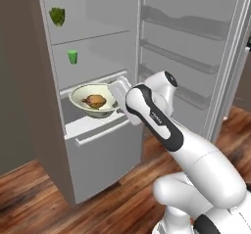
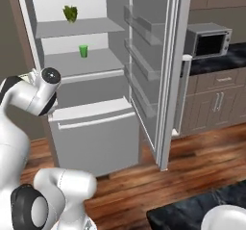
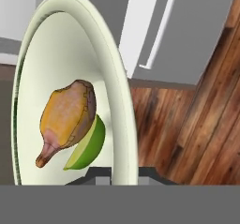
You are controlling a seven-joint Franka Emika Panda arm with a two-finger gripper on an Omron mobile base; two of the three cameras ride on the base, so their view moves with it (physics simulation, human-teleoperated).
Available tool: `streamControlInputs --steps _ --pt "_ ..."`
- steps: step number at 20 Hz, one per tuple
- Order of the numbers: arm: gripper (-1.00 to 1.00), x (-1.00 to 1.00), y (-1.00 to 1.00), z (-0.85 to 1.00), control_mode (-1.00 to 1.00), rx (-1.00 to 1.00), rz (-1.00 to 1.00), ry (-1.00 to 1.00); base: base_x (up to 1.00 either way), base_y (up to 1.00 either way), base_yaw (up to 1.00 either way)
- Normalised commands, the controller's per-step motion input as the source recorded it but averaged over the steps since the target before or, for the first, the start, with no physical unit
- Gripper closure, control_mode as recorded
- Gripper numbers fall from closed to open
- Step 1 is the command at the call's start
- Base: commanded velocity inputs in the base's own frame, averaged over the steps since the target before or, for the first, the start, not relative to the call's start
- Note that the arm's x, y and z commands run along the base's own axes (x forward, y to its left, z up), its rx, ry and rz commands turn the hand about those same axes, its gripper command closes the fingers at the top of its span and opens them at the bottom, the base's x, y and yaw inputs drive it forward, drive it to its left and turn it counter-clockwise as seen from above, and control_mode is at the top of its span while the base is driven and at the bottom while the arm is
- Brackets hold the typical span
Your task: Pick the chicken drumstick and lemon wedge from their plates and place them in the bowl. Then put the bowl in the fridge.
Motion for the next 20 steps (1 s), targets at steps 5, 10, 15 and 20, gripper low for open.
streamControlInputs --steps 5,10,15,20 --pt "1.0 0.0 0.0 0.0 1.0 0.0 0.0 0.0 0.73 0.02 0.06" --pt "1.0 0.0 0.0 0.0 1.0 0.0 0.0 0.0 0.64 0.0 0.0" --pt "1.0 0.0 0.0 0.0 1.0 0.0 0.0 0.0 0.58 0.0 0.0" --pt "1.0 0.0 0.0 0.0 1.0 0.0 0.0 0.0 0.47 -0.05 0.09"
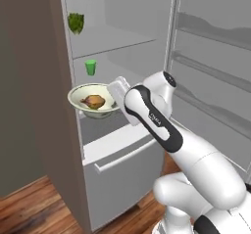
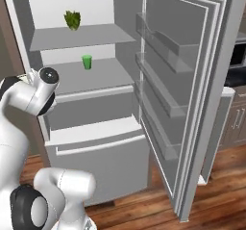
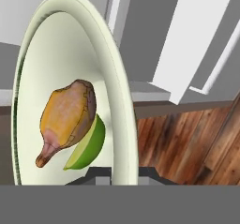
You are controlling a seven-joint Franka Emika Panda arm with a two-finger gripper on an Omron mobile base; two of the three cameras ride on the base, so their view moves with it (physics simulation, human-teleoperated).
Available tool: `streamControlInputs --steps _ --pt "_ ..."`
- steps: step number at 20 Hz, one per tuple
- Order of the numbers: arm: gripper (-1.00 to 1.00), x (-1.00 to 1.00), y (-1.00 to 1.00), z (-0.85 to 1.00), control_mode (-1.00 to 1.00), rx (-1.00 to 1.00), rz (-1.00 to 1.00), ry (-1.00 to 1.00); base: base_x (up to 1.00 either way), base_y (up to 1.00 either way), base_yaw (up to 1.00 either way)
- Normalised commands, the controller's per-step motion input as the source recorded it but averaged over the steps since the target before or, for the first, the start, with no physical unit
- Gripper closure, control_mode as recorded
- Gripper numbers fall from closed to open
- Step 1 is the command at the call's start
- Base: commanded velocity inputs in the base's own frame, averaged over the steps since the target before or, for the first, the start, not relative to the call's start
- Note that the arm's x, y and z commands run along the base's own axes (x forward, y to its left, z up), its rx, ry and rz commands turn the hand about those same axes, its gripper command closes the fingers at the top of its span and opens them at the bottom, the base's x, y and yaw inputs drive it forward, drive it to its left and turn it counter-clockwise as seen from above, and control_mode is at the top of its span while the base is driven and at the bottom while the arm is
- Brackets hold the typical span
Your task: Pick the chicken drumstick and lemon wedge from their plates and place them in the bowl. Then put the bowl in the fridge.
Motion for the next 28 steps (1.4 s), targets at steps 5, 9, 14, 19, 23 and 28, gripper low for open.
streamControlInputs --steps 5,9,14,19,23,28 --pt "1.0 0.0 0.0 0.0 1.0 0.0 0.0 0.0 0.41 -0.23 0.22" --pt "1.0 0.0 0.0 0.0 1.0 0.0 0.0 0.0 0.44 -0.35 0.21" --pt "1.0 0.0 0.0 0.0 1.0 0.0 0.0 0.0 0.5 -0.28 0.21" --pt "1.0 0.0 0.0 0.0 1.0 0.0 0.0 0.0 0.5 -0.14 0.24" --pt "1.0 0.0 0.0 0.0 1.0 0.0 0.0 0.0 0.5 -0.16 0.27" --pt "1.0 0.0 0.0 0.0 1.0 0.0 0.0 0.0 0.54 -0.25 0.2"
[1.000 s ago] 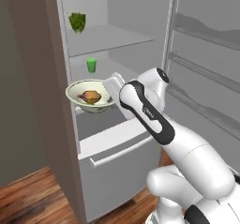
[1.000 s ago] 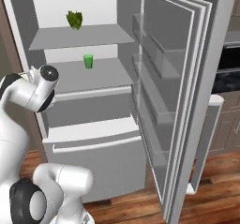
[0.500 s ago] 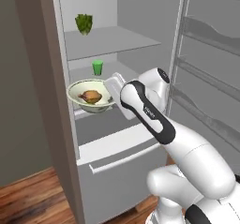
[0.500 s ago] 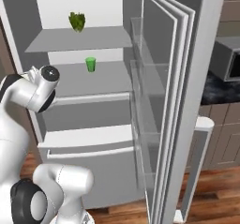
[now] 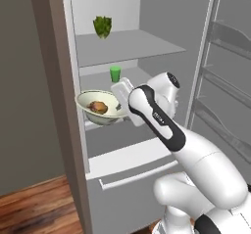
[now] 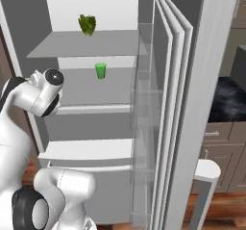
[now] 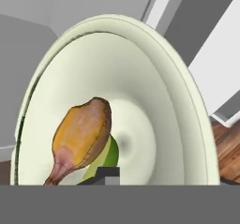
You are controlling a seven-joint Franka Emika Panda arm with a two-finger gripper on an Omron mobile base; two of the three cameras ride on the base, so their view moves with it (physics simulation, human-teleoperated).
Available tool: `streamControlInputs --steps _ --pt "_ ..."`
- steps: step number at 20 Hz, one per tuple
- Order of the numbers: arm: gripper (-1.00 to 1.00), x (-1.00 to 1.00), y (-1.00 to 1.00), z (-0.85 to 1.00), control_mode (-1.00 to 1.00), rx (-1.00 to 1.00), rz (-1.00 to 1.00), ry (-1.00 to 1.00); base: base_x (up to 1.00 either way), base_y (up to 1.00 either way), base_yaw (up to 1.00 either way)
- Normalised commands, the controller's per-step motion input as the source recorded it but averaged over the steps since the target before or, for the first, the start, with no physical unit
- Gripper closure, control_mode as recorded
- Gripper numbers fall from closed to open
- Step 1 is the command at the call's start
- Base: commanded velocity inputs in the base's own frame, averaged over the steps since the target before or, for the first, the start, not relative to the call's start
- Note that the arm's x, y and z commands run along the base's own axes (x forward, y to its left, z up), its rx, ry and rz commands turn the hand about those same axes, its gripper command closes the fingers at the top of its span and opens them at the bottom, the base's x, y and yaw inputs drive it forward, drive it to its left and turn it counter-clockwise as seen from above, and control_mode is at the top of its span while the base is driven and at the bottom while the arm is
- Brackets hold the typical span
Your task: Pick the chicken drumstick and lemon wedge from their plates and place them in the bowl. Then put the bowl in the fridge.
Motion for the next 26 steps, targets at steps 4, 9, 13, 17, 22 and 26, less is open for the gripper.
streamControlInputs --steps 4,9,13,17,22,26 --pt "1.0 0.0 0.0 0.0 1.0 0.0 0.0 0.0 0.4 -0.14 0.06" --pt "1.0 0.0 0.0 0.0 1.0 0.0 0.0 0.0 0.08 -0.1 0.0" --pt "1.0 0.0 0.0 0.0 1.0 0.0 0.0 0.0 -0.27 -0.01 0.0" --pt "1.0 0.0 0.0 0.0 1.0 0.0 0.0 0.0 -0.08 0.0 0.0" --pt "1.0 0.0 0.0 0.0 1.0 0.0 0.0 0.0 0.0 0.0 0.0" --pt "1.0 0.0 0.0 0.0 1.0 0.0 0.0 0.0 0.0 0.0 0.0"
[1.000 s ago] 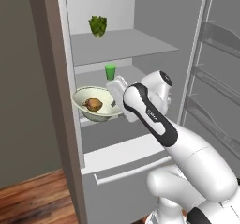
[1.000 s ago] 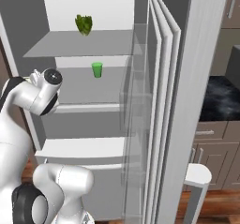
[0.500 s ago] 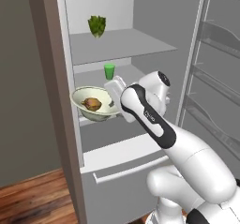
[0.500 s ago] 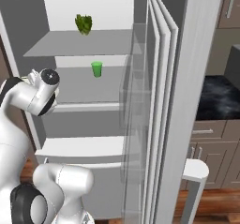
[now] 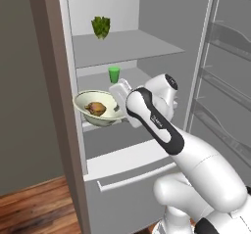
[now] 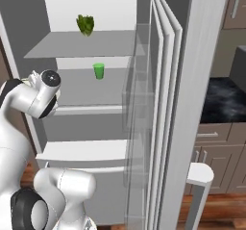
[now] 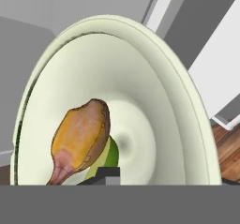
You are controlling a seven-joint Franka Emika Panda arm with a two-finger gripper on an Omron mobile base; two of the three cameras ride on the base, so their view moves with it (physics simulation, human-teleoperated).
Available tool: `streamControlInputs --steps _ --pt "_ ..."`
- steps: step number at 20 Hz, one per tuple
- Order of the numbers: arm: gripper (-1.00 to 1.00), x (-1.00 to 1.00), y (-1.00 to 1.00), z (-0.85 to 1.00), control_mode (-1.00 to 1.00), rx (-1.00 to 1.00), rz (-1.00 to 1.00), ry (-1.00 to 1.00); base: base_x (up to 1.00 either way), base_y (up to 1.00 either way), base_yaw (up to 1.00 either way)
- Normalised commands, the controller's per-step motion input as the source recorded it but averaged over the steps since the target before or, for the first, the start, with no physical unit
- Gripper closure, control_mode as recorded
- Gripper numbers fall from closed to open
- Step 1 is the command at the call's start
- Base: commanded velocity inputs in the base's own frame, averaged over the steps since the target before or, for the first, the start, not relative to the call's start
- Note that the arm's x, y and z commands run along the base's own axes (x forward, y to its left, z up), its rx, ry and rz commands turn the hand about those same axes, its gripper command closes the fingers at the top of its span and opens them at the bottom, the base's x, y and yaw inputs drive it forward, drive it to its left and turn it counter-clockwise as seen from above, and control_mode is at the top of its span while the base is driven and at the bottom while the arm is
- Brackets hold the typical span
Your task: Pick the chicken drumstick and lemon wedge from their plates and place them in the bowl. Then put the bowl in the fridge.
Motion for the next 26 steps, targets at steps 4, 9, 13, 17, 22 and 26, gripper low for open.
streamControlInputs --steps 4,9,13,17,22,26 --pt "1.0 0.0 0.0 0.0 1.0 0.0 0.0 0.0 0.0 0.0 0.0" --pt "1.0 0.0 0.0 0.0 1.0 0.0 0.0 0.0 0.0 0.0 0.0" --pt "1.0 0.0 0.0 0.0 -1.0 0.0 0.0 0.0 0.0 0.0 0.0" --pt "1.0 0.0 0.0 0.0 -1.0 0.0 0.0 0.0 0.0 0.0 0.0" --pt "1.0 0.0 0.0 0.0 -1.0 0.0 0.0 0.0 0.0 0.0 0.0" --pt "1.0 -0.17 -0.09 0.02 -1.0 0.05 -0.02 -0.11 0.0 0.0 0.0"
